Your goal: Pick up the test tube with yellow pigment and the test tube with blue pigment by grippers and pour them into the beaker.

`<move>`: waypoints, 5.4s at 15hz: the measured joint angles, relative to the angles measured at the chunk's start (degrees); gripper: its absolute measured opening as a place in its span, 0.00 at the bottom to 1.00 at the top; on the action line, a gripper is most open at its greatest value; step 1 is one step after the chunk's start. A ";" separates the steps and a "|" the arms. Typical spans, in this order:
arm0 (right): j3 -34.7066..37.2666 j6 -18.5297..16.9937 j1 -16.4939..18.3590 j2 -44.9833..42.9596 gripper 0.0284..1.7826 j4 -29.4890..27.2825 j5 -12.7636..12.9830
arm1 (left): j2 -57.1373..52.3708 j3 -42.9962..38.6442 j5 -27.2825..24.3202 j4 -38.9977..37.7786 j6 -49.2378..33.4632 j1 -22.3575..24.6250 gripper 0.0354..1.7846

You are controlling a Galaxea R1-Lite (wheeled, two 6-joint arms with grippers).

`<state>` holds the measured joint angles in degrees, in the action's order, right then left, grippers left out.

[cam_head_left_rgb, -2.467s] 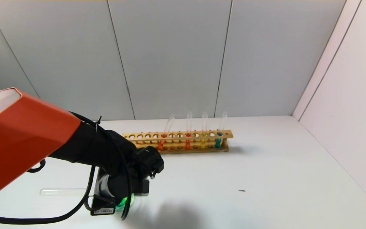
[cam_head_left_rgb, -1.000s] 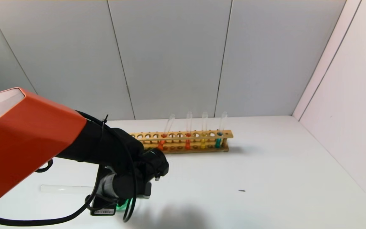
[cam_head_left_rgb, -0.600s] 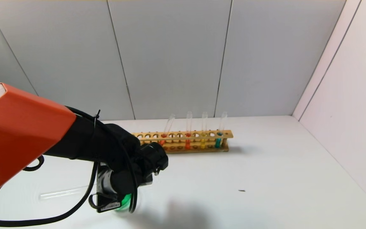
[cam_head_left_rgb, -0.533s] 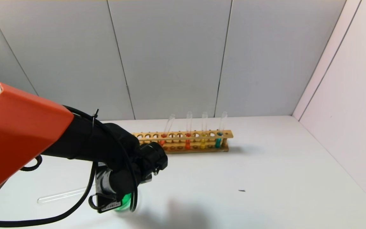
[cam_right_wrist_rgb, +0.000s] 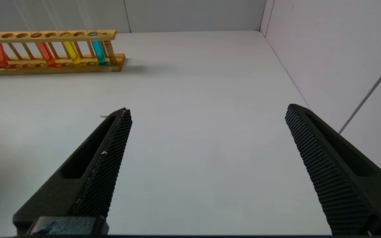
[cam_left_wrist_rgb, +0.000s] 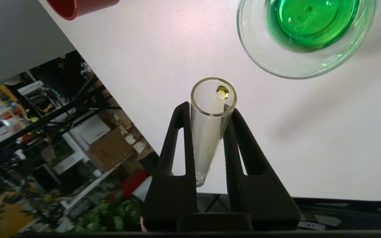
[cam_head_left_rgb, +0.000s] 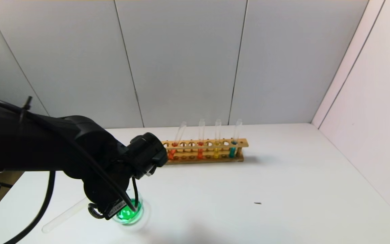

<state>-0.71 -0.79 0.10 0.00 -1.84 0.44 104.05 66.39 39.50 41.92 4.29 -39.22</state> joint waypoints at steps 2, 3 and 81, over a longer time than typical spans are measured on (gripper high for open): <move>0.00 0.00 0.00 0.00 0.95 0.00 -0.02 | -3.44 -0.13 -0.28 -1.72 -4.56 0.24 0.15; 0.00 0.00 0.00 0.00 0.95 0.00 0.00 | -4.99 -0.13 -0.30 -2.29 -6.16 0.52 0.15; 0.00 0.02 0.00 0.00 0.95 0.00 0.00 | -21.91 -7.24 -20.85 -48.48 1.38 36.13 0.98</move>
<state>-0.71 -0.77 0.10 0.00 -1.84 0.44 82.14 59.15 18.65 -6.56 5.67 -3.08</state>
